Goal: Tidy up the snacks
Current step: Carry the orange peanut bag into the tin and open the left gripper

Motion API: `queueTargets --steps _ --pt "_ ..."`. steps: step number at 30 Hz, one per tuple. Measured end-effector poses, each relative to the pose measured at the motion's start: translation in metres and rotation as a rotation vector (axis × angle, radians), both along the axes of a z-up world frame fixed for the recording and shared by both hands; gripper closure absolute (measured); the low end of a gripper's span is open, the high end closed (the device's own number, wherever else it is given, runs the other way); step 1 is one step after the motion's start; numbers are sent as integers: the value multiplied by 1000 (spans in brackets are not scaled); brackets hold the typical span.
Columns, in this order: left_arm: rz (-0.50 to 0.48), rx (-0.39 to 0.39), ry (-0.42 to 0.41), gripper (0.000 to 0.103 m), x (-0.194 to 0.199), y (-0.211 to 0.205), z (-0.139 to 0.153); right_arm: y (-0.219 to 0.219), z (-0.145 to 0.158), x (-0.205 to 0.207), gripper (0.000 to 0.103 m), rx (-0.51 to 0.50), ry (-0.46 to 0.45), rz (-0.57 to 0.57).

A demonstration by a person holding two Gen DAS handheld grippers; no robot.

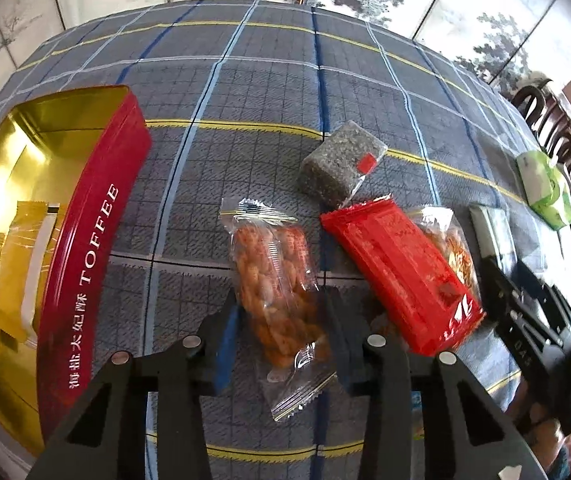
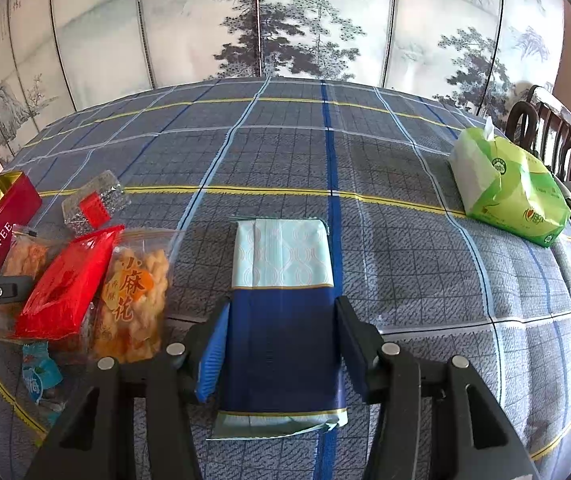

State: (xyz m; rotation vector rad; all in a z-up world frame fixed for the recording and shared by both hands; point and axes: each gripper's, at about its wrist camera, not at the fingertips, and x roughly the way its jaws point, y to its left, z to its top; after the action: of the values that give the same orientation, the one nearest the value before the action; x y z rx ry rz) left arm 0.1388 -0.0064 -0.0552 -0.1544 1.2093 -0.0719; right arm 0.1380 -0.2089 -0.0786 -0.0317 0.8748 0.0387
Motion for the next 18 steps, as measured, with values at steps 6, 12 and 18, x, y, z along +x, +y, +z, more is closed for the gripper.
queueTargets --steps 6,12,18 --pt "-31 31 -8 70 -11 0 2 2 0 2 50 -4 0 -5" --pt "-53 49 -13 73 -21 3 6 2 0 3 50 -6 0 -6" --pt "-81 74 -25 74 -30 5 11 2 0 3 50 -6 0 -6"
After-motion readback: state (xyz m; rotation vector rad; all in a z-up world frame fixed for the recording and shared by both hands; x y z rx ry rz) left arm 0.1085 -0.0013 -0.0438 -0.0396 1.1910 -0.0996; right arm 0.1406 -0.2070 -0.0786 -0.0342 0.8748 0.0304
